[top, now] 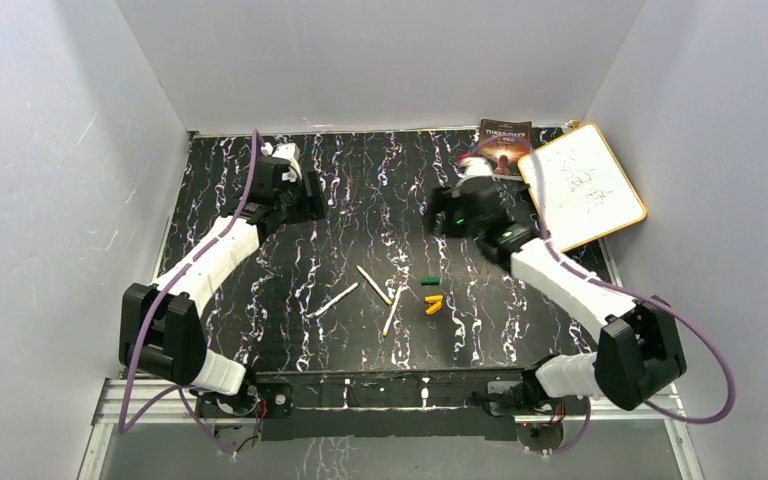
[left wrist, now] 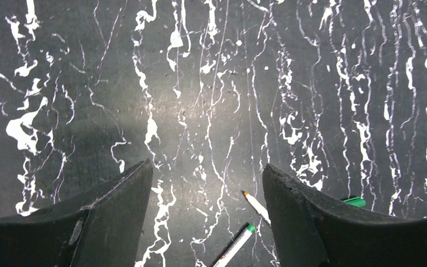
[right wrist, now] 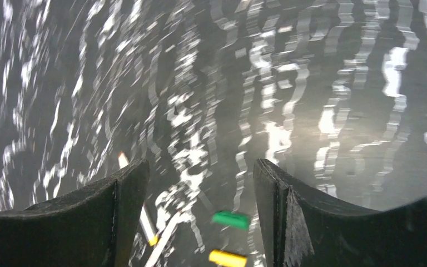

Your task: Insert the pens into the pen caps

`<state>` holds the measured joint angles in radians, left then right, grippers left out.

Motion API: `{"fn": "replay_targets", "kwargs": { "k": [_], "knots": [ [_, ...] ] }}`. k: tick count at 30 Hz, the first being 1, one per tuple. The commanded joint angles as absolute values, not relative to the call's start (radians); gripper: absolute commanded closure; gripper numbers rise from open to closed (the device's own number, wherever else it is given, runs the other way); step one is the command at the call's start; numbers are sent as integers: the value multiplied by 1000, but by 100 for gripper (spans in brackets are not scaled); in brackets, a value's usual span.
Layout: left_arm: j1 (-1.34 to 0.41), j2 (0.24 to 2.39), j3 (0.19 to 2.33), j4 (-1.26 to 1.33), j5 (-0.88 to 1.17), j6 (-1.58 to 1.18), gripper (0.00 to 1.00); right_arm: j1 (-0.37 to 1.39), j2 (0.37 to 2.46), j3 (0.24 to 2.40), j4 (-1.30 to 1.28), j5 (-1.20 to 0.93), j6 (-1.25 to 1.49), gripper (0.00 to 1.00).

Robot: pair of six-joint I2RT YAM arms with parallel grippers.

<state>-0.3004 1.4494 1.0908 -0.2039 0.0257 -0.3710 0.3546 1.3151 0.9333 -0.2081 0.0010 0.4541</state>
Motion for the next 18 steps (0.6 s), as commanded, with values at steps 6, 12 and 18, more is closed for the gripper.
{"fn": "replay_targets", "kwargs": {
  "k": [6,12,18],
  "knots": [
    [-305,1392,1122,-325,-91,-362,51,725,1153,822,-25,204,381,47],
    [-304,1423,1135,-329,-90,-373,32,742,1381,970,-178,58,337,69],
    [-283,1411,1109,-300,-26,-375,2,749,1495,1023,-172,25,308,51]
  ]
}}
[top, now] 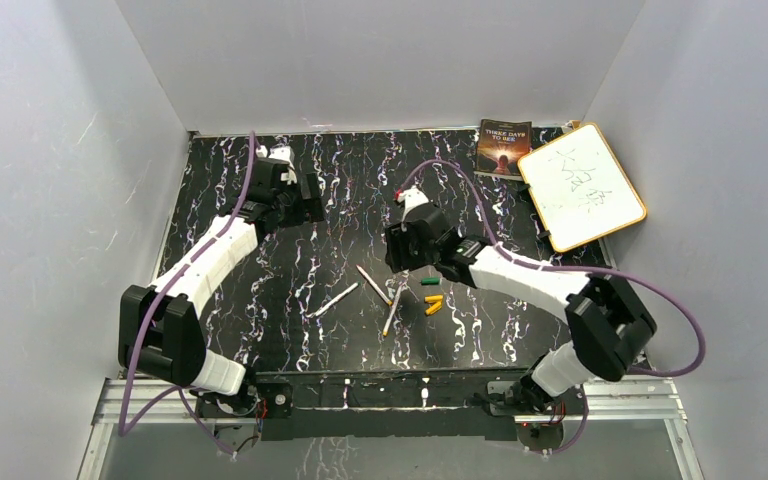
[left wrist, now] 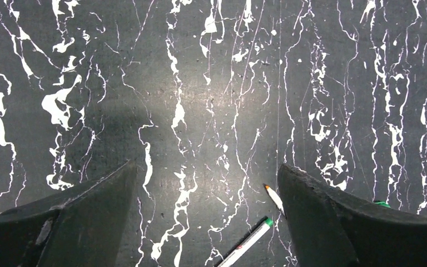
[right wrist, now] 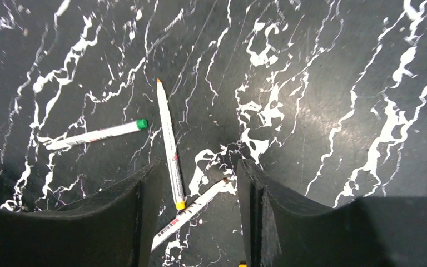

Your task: Insert the pens into the pen caps

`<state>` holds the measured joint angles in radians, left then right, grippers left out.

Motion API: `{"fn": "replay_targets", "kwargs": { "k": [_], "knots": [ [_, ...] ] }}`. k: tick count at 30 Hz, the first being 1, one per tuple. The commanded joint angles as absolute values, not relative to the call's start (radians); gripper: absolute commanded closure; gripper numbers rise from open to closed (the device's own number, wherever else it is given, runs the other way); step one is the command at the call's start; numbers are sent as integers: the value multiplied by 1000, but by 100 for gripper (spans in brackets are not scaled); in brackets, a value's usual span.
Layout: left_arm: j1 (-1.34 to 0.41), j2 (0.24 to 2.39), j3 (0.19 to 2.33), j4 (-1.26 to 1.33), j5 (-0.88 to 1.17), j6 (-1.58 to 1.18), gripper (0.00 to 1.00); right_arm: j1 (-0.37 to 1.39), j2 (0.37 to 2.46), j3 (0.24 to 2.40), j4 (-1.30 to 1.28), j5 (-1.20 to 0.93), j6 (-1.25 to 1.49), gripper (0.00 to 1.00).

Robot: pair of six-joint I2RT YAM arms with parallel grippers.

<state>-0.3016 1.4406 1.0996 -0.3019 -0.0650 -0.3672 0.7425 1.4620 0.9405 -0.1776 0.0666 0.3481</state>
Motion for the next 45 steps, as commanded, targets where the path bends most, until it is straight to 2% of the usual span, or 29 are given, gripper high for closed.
{"fn": "replay_targets", "kwargs": {
  "k": [1,6,9,31,38,40,42,45],
  "knots": [
    [-272,1411,1105,-294,-13,-384,2,751,1519,1042,-186,18,295,50],
    [-222,1417,1093,-263,43,-408,6,781,1654,1147,-306,50,251,50],
    [-218,1421,1091,-262,35,-401,9,812,1678,1150,-285,56,239,50],
    [-217,1436,1063,-230,37,-390,10,879,1841,1200,-285,80,216,52],
    [-217,1436,1058,-230,35,-385,10,897,1870,1210,-298,119,209,61],
    [-218,1435,1058,-232,31,-384,10,901,1870,1210,-300,130,209,66],
    [-218,1435,1059,-234,29,-382,10,902,1870,1210,-304,137,209,74],
    [-218,1435,1058,-235,29,-380,9,902,1866,1210,-302,157,222,94]
  ]
}}
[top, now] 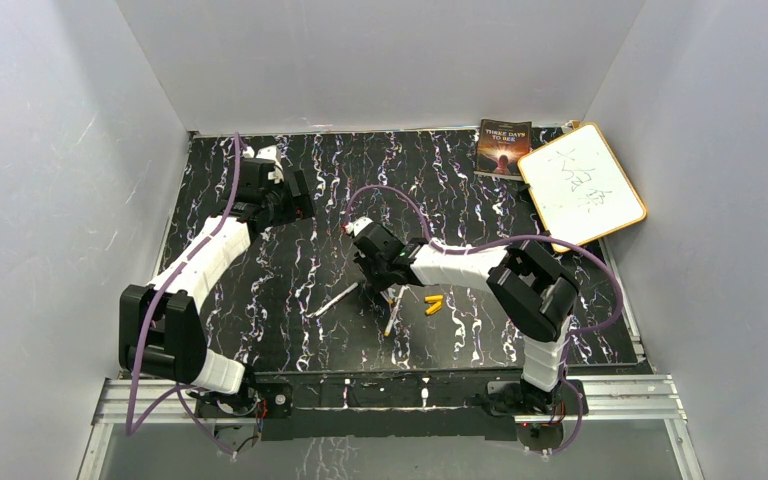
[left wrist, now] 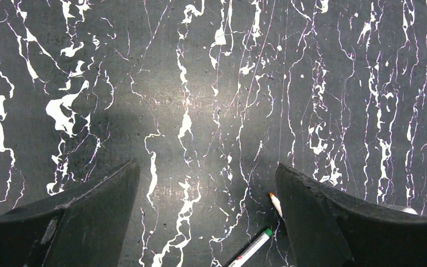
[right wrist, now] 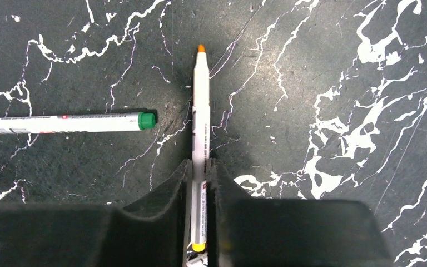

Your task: Insert the pens into the pen caps

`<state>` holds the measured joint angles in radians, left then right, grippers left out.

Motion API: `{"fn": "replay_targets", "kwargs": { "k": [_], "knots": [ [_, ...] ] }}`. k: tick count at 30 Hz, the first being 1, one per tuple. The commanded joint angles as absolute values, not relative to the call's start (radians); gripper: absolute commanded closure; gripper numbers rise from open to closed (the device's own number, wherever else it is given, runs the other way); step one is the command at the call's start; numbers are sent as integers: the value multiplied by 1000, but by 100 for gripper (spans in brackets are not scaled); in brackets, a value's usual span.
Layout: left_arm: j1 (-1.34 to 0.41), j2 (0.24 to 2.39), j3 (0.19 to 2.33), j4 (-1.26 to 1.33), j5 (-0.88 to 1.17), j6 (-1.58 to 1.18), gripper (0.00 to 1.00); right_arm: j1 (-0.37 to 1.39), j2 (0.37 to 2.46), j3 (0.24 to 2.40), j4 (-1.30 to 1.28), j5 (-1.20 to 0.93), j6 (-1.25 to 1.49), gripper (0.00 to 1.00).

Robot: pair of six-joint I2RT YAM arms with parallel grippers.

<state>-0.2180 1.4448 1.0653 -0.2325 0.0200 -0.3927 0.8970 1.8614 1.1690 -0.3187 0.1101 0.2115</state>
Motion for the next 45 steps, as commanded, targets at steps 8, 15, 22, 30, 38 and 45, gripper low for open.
{"fn": "replay_targets", "kwargs": {
  "k": [8,15,22,30,38,45],
  "knots": [
    [-217,1432,1058,-236,36,-380,9,900,1862,1242,-292,199,248,100],
    [-191,1423,1068,-193,208,-444,6,840,1769,1210,-187,143,331,100],
    [-170,1413,963,200,700,-635,3,640,1540,952,265,-190,546,100],
    [-175,1437,738,1000,827,-1094,17,561,1465,818,677,-370,771,100],
    [-245,1378,739,1068,890,-1026,25,537,1526,812,950,-436,960,100],
    [-274,1353,744,1093,909,-1021,47,535,1590,858,1126,-497,1111,100]
  ]
}}
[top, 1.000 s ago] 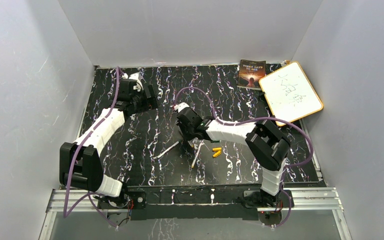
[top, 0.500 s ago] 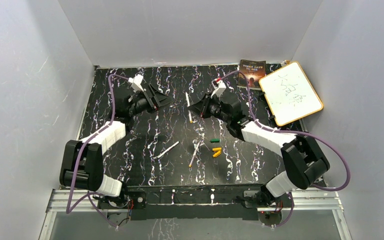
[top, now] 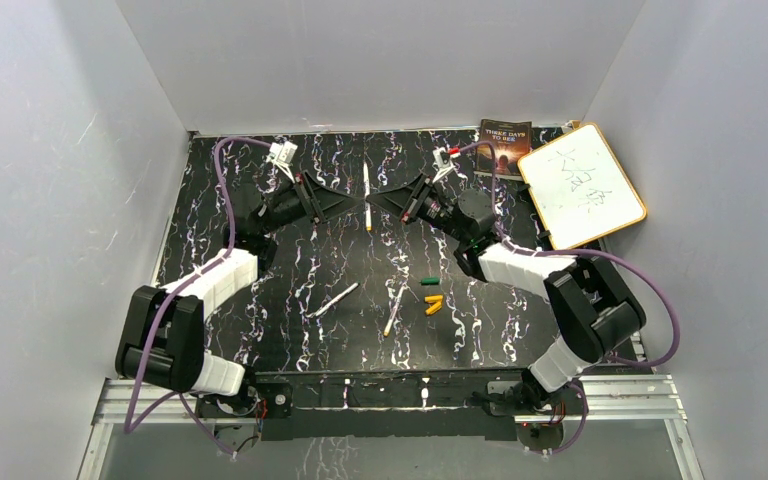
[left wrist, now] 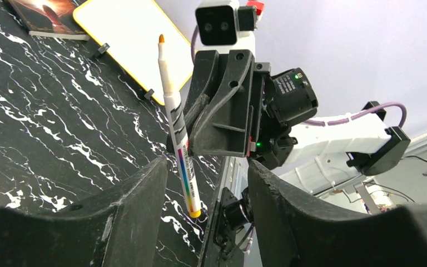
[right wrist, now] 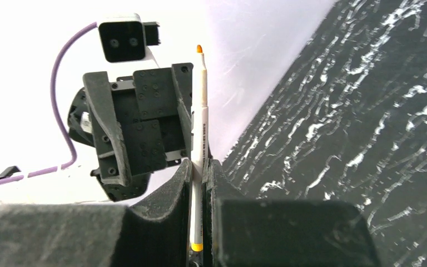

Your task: Insert the pens into the pen caps

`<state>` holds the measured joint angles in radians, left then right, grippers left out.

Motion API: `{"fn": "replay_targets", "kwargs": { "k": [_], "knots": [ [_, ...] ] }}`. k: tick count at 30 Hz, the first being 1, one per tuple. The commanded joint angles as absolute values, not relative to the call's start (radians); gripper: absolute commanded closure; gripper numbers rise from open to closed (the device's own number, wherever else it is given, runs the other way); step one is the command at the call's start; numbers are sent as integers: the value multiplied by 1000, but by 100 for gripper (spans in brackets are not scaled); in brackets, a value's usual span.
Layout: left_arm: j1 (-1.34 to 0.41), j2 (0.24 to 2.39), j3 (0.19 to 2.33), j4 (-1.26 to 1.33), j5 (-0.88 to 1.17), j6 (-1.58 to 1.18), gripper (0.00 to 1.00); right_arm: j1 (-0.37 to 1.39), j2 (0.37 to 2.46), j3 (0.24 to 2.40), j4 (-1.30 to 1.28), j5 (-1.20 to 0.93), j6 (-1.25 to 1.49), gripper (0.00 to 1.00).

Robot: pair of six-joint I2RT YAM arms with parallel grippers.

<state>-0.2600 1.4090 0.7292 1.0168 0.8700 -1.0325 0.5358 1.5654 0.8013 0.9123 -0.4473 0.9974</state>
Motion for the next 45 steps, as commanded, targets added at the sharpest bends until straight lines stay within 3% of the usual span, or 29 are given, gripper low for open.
{"fn": "replay_targets", "kwargs": {
  "k": [1,22,28,36,40,45],
  "knots": [
    [-277,1346,750,1093,918,-1020,47,535,1593,862,1130,-498,1115,100],
    [-330,1331,797,945,905,-928,55,532,1591,900,1140,-522,1135,100],
    [-337,1335,816,910,890,-911,71,534,1588,896,1143,-525,1145,100],
    [-342,1338,815,884,884,-897,81,534,1582,889,1155,-531,1154,100],
    [-344,1338,817,882,889,-894,100,534,1586,885,1164,-534,1158,100],
    [-344,1338,821,875,914,-868,100,533,1586,885,1155,-540,1148,100]
  ]
}}
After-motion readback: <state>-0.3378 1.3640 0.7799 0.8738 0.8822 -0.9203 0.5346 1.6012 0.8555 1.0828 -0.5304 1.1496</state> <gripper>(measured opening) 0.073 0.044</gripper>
